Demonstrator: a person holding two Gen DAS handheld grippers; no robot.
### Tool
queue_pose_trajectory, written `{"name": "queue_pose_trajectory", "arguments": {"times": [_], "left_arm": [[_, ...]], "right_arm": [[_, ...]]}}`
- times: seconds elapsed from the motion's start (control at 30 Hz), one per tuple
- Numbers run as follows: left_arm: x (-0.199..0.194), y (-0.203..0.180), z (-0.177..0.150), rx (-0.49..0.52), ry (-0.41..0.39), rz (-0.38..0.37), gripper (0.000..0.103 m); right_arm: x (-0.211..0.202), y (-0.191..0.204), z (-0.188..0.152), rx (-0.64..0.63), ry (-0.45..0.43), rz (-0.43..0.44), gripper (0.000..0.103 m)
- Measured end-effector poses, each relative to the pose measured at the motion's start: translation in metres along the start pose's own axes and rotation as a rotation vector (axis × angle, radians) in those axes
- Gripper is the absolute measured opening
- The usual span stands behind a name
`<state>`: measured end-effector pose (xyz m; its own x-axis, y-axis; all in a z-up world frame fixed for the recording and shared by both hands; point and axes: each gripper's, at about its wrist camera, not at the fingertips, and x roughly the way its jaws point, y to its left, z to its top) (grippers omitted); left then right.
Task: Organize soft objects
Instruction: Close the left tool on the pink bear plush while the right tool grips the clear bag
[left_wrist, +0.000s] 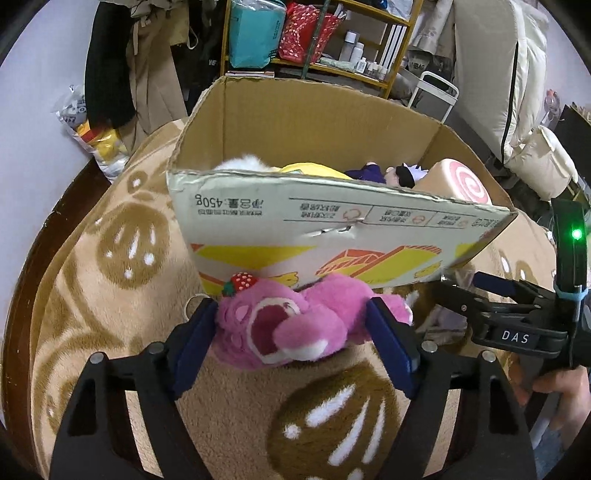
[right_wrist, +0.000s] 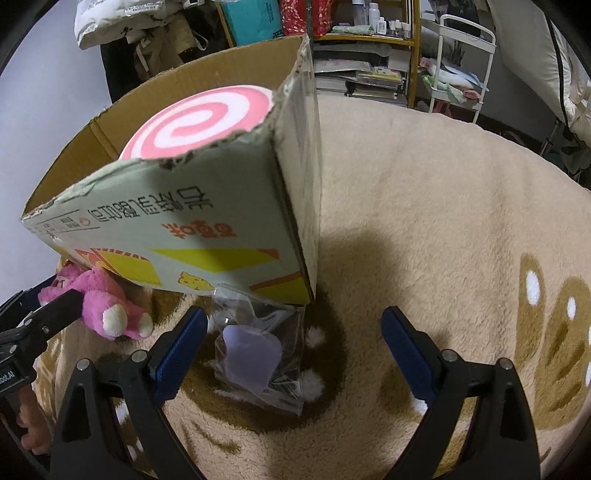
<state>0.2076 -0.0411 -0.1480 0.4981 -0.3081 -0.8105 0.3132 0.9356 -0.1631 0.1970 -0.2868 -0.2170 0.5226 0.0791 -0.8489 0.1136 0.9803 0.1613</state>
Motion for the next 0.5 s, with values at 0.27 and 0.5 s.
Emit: {"name": "queue_pose_trajectory", "arguments": {"times": [0.27, 0.5], "left_arm": [[-0.0023, 0.0029, 0.0018, -0.007, 0.0, 0.0, 0.076], [-0.004, -0.0034, 0.0028, 0.009, 0.003, 0.021, 0.073]], "right_arm": [[0.0006, 0.0068, -0.0035, -0.011, 0.001, 0.001, 0.091], [0.0028, 0.0074, -0.0065, 0.002, 0.019, 0.022, 0.088]]}}
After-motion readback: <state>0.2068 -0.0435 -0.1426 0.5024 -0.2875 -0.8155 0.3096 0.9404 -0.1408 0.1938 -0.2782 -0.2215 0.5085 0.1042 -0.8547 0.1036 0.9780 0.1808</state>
